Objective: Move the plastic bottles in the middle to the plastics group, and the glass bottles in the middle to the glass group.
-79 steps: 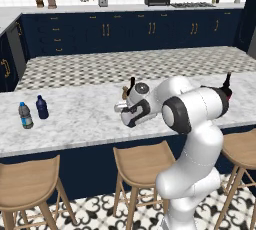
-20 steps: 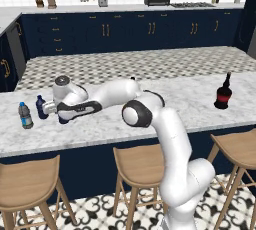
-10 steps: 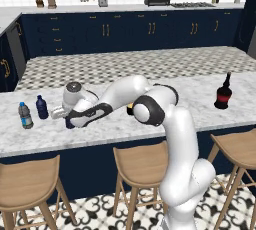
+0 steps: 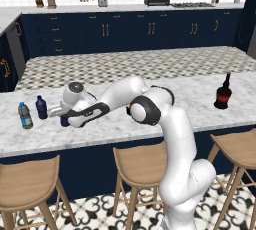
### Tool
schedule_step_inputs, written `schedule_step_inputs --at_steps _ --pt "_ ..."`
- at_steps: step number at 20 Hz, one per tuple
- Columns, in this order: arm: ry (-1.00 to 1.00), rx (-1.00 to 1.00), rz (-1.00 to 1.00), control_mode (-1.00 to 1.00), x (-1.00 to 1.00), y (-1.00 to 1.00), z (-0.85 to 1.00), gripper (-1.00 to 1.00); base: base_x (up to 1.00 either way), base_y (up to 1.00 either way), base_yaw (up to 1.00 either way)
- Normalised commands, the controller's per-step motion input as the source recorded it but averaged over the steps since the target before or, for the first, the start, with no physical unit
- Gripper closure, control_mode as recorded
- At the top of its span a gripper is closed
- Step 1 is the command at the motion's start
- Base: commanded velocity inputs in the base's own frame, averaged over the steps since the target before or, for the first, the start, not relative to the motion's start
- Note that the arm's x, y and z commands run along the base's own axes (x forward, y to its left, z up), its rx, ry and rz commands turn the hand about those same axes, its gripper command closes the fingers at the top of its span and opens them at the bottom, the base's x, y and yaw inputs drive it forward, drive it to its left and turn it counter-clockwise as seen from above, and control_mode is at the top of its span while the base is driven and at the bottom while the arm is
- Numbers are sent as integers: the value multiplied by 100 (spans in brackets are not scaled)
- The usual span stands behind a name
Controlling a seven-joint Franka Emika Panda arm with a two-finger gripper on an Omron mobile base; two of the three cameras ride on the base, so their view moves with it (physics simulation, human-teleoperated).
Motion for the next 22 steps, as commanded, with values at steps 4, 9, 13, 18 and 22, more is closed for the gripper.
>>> schedule_step_inputs --at_steps 4,9,13,18,22 --pt "8 0 4 -100 0 75 -2 100 0 0 0" --pt "3 -1 3 -100 0 37 -38 100 0 0 0" --pt "0 0 1 -100 -2 12 -36 100 0 0 0" --pt "0 0 0 -100 -3 0 -5 -100 0 0 0" --pt "-1 0 0 -100 0 0 0 -100 0 0 0"
